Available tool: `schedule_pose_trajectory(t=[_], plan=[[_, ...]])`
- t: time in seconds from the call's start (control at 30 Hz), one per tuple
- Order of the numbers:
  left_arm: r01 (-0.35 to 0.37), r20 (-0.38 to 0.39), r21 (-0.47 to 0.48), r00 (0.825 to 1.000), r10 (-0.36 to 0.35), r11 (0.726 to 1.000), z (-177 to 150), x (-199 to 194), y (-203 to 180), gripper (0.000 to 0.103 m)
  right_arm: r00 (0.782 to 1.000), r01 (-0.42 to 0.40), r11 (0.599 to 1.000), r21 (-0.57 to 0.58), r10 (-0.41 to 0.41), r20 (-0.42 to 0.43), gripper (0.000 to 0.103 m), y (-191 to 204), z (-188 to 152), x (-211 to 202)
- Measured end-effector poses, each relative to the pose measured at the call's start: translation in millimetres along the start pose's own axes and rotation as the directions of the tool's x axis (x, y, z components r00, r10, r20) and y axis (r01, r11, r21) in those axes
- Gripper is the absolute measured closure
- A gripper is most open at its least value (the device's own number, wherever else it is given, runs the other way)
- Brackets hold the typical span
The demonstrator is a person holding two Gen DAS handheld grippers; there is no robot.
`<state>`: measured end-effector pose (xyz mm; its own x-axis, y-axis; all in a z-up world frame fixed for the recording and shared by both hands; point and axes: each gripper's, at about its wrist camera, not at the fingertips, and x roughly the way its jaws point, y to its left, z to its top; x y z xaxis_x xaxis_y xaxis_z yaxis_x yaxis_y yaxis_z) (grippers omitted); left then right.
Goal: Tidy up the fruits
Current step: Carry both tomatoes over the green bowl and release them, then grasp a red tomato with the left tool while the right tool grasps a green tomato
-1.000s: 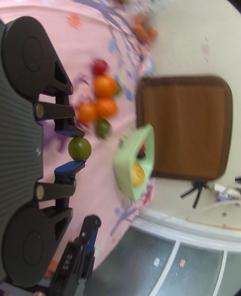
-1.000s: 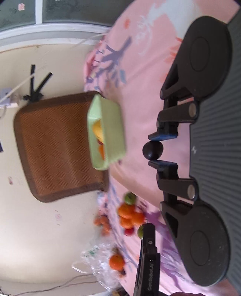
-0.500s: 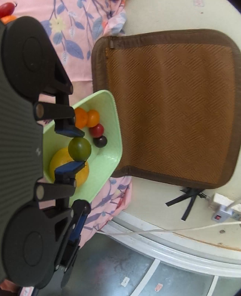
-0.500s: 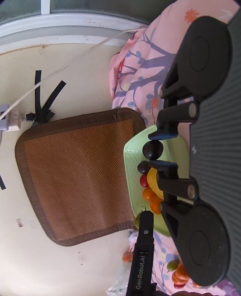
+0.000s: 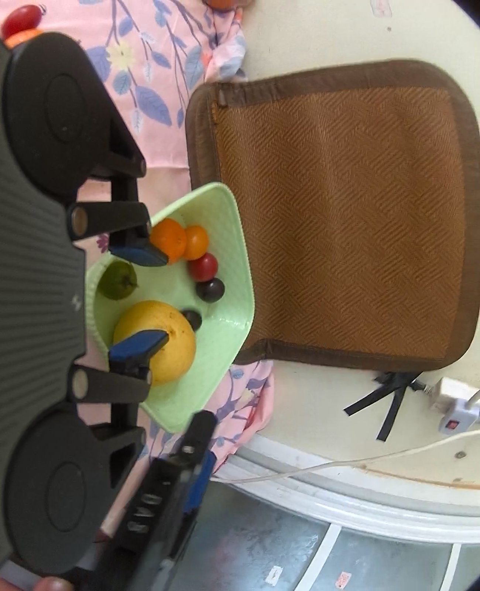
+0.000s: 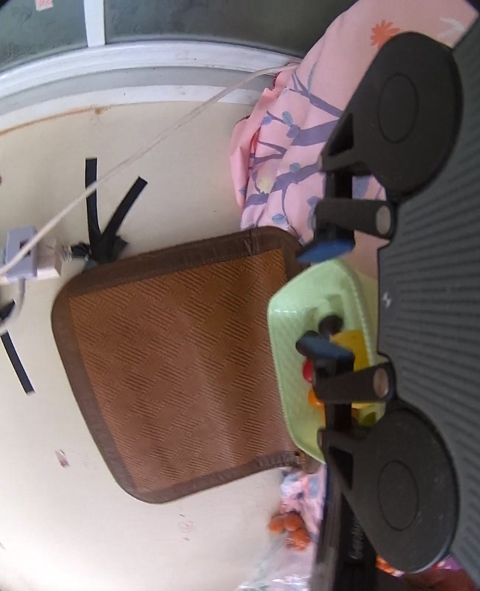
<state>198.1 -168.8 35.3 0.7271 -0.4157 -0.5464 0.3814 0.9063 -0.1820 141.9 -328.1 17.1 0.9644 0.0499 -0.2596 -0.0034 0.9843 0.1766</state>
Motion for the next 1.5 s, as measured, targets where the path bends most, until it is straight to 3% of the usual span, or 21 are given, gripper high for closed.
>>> schedule_pose_trajectory(t=[0.13, 0.3, 0.37, 0.43, 0.6, 0.7, 0.8, 0.83, 0.93, 1.03, 1.23, 1.37, 1.5], plan=[[0.01, 0.009, -0.067, 1.0, -0.01, 0.998, -0.2, -18.7, 9.0, 0.062, 0.995, -0.041, 0.989, 0.144, 0.053, -0.079, 0.047, -18.2, 13.5, 18.3], [0.01, 0.011, -0.114, 1.0, -0.009, 0.993, 0.5, -37.8, 17.8, 0.062, 0.966, -0.036, 0.955, 0.294, 0.108, -0.234, 0.046, -35.3, 13.6, 54.9], [0.008, 0.025, -0.121, 1.0, -0.005, 0.993, -0.4, -48.2, 22.1, 0.062, 0.949, -0.058, 0.929, 0.365, 0.165, -0.27, 0.05, -41.3, 9.9, 62.1], [0.007, 0.034, -0.13, 0.999, -0.002, 0.991, -2.6, -58.8, 29.1, 0.062, 0.942, -0.029, 0.924, 0.382, 0.153, -0.297, 0.058, -39.6, 5.9, 62.3], [-0.008, 0.039, -0.15, 0.999, 0.014, 0.989, -12.1, -83.9, 53.7, 0.062, 0.946, -0.023, 0.948, 0.318, 0.124, -0.301, 0.059, -24.1, -2.4, 41.4], [-0.024, 0.052, -0.163, 0.998, 0.033, 0.986, -20.7, -103.9, 72.6, 0.062, 0.959, -0.046, 0.954, 0.298, 0.126, -0.254, 0.058, -21.8, -6.6, 14.8], [-0.053, 0.076, -0.169, 0.995, 0.067, 0.984, -30.3, -128.2, 95.1, 0.062, 0.987, 0.047, 0.969, 0.241, -0.007, -0.162, 0.057, -16.5, -8.6, -21.0], [-0.066, 0.082, -0.172, 0.993, 0.082, 0.983, -33.2, -136.1, 103.5, 0.062, 0.992, 0.049, 0.968, 0.248, -0.018, -0.126, 0.057, -15.2, -10.4, -32.8], [-0.099, 0.093, -0.177, 0.989, 0.117, 0.979, -42.9, -155.3, 128.4, 0.062, 0.997, -0.03, 0.964, 0.263, 0.048, -0.062, 0.057, -3.5, -18.4, -62.1], [-0.111, 0.083, -0.16, 0.989, 0.125, 0.981, -52.1, -160.8, 145.9, 0.062, 0.986, -0.126, 0.967, 0.222, 0.147, -0.077, 0.057, 24.5, -28.8, -71.7], [-0.084, 0.041, -0.135, 0.995, 0.09, 0.987, -68.6, -148.5, 162.6, 0.062, 0.94, -0.29, 0.957, 0.012, 0.287, -0.186, 0.059, 95.7, -42.6, -53.2], [-0.068, 0.008, -0.146, 0.997, 0.07, 0.987, -73.7, -133.2, 172.5, 0.062, 0.921, -0.334, 0.94, -0.069, 0.31, -0.236, 0.06, 123.1, -49.0, -38.6], [-0.057, -0.025, -0.114, 0.998, 0.054, 0.992, -75.8, -119.0, 177.0, 0.062, 0.923, -0.327, 0.932, -0.158, 0.278, -0.267, 0.062, 141.7, -55.5, -31.6]])
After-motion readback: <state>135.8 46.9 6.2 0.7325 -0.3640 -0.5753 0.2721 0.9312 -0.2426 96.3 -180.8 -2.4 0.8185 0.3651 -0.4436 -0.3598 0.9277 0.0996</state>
